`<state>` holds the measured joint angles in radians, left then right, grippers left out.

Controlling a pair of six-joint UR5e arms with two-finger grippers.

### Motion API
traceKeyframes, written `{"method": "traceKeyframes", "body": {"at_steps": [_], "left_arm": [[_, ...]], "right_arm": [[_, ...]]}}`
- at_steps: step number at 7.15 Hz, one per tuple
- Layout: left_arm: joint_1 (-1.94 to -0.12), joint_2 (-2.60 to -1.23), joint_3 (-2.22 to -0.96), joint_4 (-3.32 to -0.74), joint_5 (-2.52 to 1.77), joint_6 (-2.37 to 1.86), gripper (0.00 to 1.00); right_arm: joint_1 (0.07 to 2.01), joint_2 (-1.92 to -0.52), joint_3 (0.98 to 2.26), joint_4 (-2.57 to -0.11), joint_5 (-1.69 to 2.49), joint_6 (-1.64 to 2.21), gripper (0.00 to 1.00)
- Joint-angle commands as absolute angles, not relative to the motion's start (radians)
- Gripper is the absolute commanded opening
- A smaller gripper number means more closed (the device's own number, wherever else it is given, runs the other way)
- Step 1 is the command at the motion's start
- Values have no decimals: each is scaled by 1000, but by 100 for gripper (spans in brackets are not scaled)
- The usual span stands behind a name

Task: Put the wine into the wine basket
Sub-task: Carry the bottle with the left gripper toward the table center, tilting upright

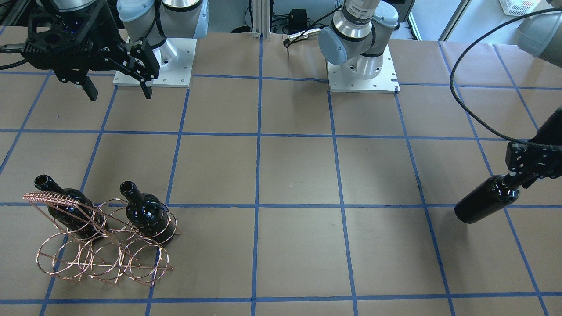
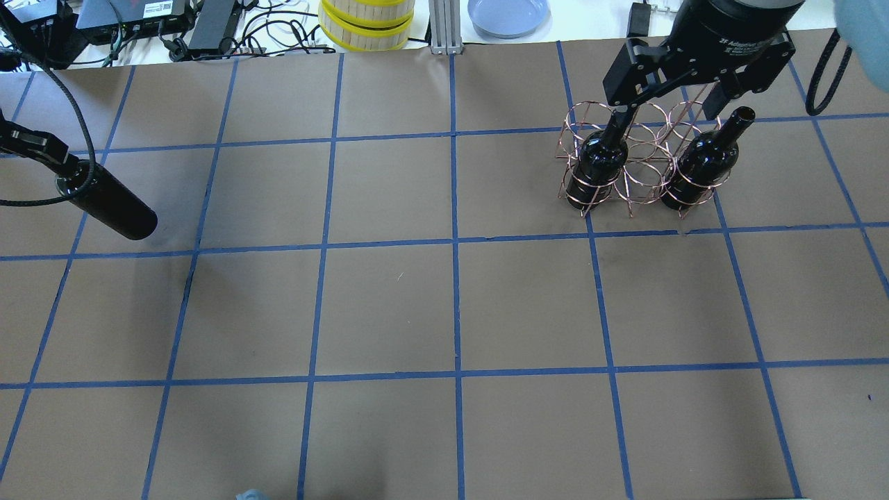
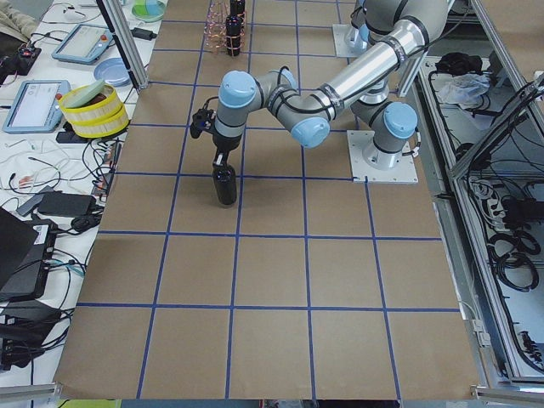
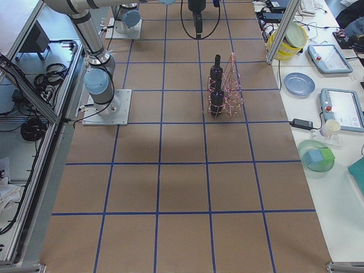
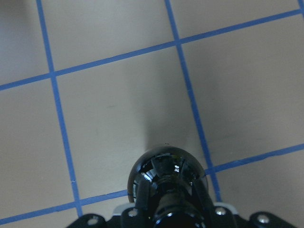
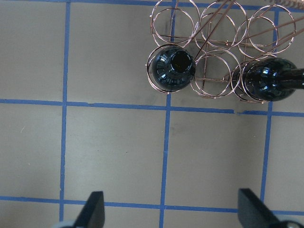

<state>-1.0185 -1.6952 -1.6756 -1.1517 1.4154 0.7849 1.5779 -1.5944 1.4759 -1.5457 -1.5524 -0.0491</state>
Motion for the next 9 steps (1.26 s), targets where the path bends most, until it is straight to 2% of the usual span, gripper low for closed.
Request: {"method": "traceKeyframes", "body": {"at_steps": [1, 2, 5, 8, 9], "left_arm": [[-1195, -1617, -1681, -1210, 1419, 607, 0], [-1307, -1603, -1683, -1221, 1458, 468, 0], [-1530, -1511, -1822, -1258, 1491, 165, 0], [-1846, -1517, -1830, -1262, 1611, -82, 0], [-1859, -1506, -1860, -1262, 1609, -89, 0]], "right_arm": [[1577, -1594, 1476, -1546, -1552, -49, 100], [1577, -1594, 1476, -1546, -1552, -49, 100], [1577, -1594, 1476, -1546, -1552, -49, 100], [1577, -1594, 1476, -1546, -1552, -49, 100], [1578, -1594, 1476, -1546, -1552, -49, 100]]}}
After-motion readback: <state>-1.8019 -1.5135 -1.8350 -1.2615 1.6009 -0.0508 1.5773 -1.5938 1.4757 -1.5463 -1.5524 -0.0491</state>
